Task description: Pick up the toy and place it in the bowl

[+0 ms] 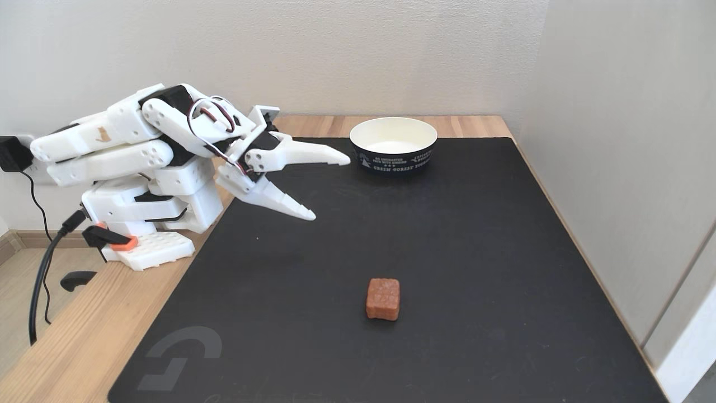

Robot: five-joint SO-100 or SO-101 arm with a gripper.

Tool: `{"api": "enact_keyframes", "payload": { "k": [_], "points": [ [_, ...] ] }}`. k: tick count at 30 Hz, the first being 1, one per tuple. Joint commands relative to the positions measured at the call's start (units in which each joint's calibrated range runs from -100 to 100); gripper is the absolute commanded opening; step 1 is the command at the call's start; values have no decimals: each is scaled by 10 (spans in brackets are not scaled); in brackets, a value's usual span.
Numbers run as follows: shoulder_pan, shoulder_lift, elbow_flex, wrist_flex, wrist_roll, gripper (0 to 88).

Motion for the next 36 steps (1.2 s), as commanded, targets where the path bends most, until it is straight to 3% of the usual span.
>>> {"api": "enact_keyframes", "payload": {
  "k": [1, 6, 12, 15, 26, 36],
  "points": [
    [32, 3, -66, 72, -2, 434],
    [46, 126, -224, 111, -2, 434],
    [52, 427, -470, 127, 4, 434],
    [98, 566, -602, 163, 5, 434],
    [219, 939, -931, 232, 117, 434],
    [214, 1193, -1128, 227, 146, 434]
  ]
}}
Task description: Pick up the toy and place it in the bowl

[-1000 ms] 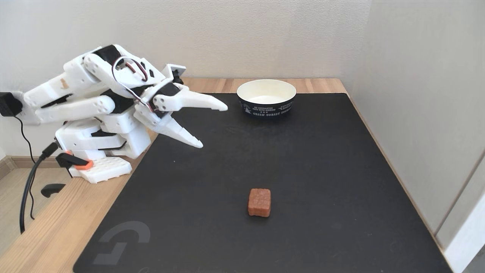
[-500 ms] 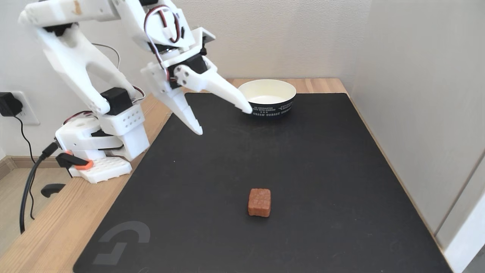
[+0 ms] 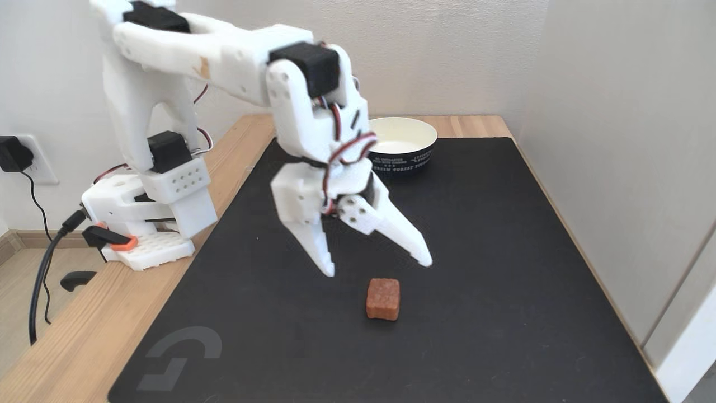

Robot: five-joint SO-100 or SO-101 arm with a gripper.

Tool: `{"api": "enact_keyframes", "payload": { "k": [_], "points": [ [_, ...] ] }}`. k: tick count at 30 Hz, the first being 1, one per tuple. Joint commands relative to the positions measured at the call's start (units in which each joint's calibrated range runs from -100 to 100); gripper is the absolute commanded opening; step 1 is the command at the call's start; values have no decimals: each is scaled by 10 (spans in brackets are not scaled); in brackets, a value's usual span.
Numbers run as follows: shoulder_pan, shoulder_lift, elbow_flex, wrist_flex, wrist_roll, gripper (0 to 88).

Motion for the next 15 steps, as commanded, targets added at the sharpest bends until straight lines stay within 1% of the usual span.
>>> {"api": "enact_keyframes", "payload": {
  "k": [1, 6, 11, 15],
  "points": [
    [-1, 103, -98, 3, 5, 434],
    [-14, 189, -153, 4, 2, 430],
    [-21, 222, -161, 0, 1, 429],
    [-50, 232, -159, 0, -4, 429]
  ]
}}
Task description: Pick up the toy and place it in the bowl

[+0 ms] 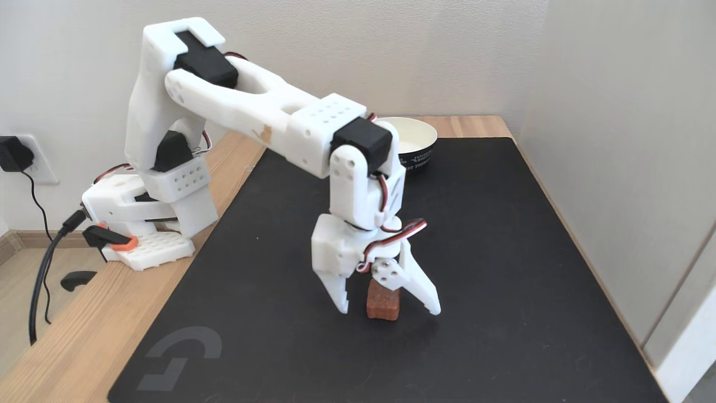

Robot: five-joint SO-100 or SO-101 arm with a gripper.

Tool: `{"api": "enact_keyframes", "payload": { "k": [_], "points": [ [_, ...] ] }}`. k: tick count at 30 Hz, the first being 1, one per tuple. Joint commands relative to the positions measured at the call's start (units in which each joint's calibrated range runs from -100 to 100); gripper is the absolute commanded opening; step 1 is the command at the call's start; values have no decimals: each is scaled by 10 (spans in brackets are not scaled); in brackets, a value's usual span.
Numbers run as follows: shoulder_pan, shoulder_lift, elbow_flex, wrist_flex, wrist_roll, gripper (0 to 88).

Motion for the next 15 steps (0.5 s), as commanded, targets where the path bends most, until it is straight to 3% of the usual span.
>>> {"api": "enact_keyframes", "payload": {
  "k": [1, 9, 13, 14, 15],
  "points": [
    [-32, 8, -3, -5, -13, 429],
    [-40, 8, 2, 2, -20, 426],
    [-36, 8, 2, 4, -20, 268],
    [-36, 8, 2, 4, -20, 157],
    [-36, 8, 2, 4, -20, 100]
  ]
}}
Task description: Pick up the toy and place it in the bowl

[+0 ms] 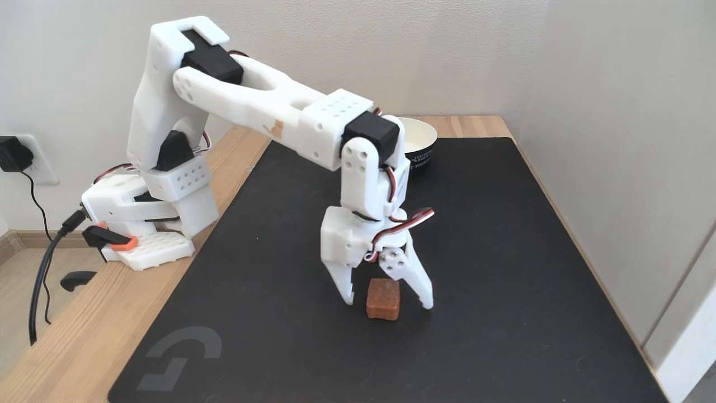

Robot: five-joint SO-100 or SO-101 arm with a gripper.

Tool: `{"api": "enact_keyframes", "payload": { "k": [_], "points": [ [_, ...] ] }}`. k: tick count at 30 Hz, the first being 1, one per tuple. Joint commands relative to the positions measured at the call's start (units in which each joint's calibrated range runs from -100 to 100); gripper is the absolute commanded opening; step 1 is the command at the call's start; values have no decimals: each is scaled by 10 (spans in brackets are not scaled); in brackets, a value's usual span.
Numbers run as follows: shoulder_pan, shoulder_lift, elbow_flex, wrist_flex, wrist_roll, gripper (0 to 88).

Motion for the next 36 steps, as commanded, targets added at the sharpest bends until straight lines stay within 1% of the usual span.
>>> {"api": "enact_keyframes", "payload": {
  "k": [1, 2, 10, 13, 17, 18, 22, 23, 27, 28, 31, 32, 36],
  "points": [
    [-8, 4, 1, 2, -4, 53],
    [-8, 4, 1, 2, -4, 19],
    [-12, -6, -1, 2, -4, 26],
    [-25, -12, -14, -17, -5, 25],
    [-61, -75, -25, -69, -42, 23],
    [-79, -118, -19, -91, -60, 23],
    [-128, -205, -17, -111, -90, 23],
    [-160, -249, -17, -115, -108, 23],
    [-243, -348, 39, -154, -153, 23],
    [-283, -401, 103, -202, -178, 23],
    [-344, -464, 236, -316, -217, 23],
    [-384, -499, 337, -408, -244, 23],
    [-452, -554, 533, -601, -295, 23]
  ]
}}
